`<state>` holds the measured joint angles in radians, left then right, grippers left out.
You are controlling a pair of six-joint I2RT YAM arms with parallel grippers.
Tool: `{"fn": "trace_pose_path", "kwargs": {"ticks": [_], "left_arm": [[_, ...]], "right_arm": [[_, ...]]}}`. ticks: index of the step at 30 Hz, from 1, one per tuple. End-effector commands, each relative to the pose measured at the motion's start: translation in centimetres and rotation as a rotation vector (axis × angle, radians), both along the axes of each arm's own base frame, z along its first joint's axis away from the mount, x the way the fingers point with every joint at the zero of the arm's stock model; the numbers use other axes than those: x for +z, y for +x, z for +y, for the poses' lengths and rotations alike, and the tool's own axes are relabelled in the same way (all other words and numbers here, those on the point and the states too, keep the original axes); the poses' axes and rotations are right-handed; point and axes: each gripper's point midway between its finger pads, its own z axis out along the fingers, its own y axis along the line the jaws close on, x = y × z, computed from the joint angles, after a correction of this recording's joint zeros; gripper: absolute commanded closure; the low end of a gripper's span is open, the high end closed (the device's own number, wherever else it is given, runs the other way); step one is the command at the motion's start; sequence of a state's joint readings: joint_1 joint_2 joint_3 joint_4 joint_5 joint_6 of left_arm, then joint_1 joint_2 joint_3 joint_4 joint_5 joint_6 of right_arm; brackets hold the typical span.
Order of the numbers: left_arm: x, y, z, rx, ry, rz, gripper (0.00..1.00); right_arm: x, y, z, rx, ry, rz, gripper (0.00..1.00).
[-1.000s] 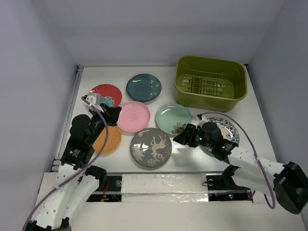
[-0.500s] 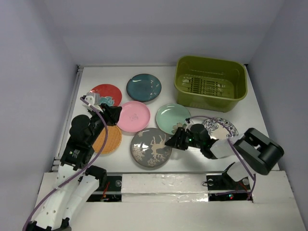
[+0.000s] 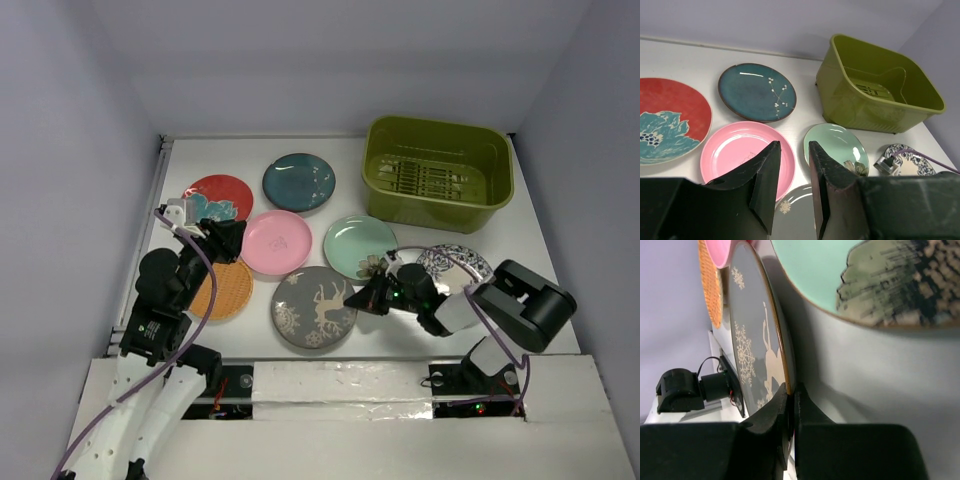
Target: Place the plates into the plastic bin on the countertop
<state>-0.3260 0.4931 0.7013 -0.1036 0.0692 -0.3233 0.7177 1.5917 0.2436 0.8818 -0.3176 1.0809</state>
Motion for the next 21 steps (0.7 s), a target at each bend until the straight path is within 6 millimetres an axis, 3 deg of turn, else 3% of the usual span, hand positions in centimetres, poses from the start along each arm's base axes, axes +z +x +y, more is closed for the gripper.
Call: {"fn": "trace_pose_path", "kwargs": {"ticks": [1,3,6,7,9,10,11,13,14,17,18,20,21], "left_arm": [[0.9,0.2,0.2,0.015,-0.011,-0.033,0.73],[1.0,0.1,0.3,0.021,-0.013,-0.037,0.72],[1.2,0.1,0.6,0.036,-0.016,-0.041,0.71],[1.2,0.1,0.7,0.038,-0.016,-0.043,0.7],[1.4,0.1,1.0,0.055,-0.014,-0.05,0.69],[1.4,0.0,1.1,0.058,-0.014,-0.051,0.69],[1.7,-0.2,1.1,0.058,-0.019,-0.059,0.69],[1.8,-0.4,1.1,0.056,-0.026,-0.069,0.68],[2.0,-0.4,1.2,0.056,-0.029,-0.074,0.67],[2.0,-0.5,1.2,0.058,-0.03,-0.077,0.67],[2.0,-0.6,1.2,0.056,-0.03,-0.077,0.67],[2.1,-0.8,1.3,0.056,-0.031,-0.08,0.67],[2.1,-0.8,1.3,0.058,-0.031,-0.081,0.66]], "right_arm": [[1.1,-0.4,-0.7,-0.014,-0.011,-0.036,1.0],[2.9,-0.6,-0.7,0.003,0.008,-0.065,1.0],[7.3,-0.8,-1.0,0.019,0.016,-0.144,1.0],[10.8,0.2,-0.6,0.01,0.039,-0.211,1.0],[14.9,0.4,-2.1,-0.03,-0.004,-0.298,1.0],[19.7,1.0,-2.2,-0.058,0.037,-0.385,1.0],[22.0,1.7,-3.8,-0.124,0.024,-0.439,1.0],[25.8,2.6,-5.0,-0.162,0.042,-0.501,1.0],[29.7,3.6,-6.1,-0.193,0.066,-0.585,1.0],[33.8,6.4,-8.5,-0.275,0.046,-0.677,1.0],[36.7,8.0,-10.7,-0.351,0.029,-0.753,1.0],[37.9,10.8,-12.8,-0.427,-0.019,-0.775,1.0],[39.9,12.1,-15.0,-0.493,-0.044,-0.824,1.0]]}}
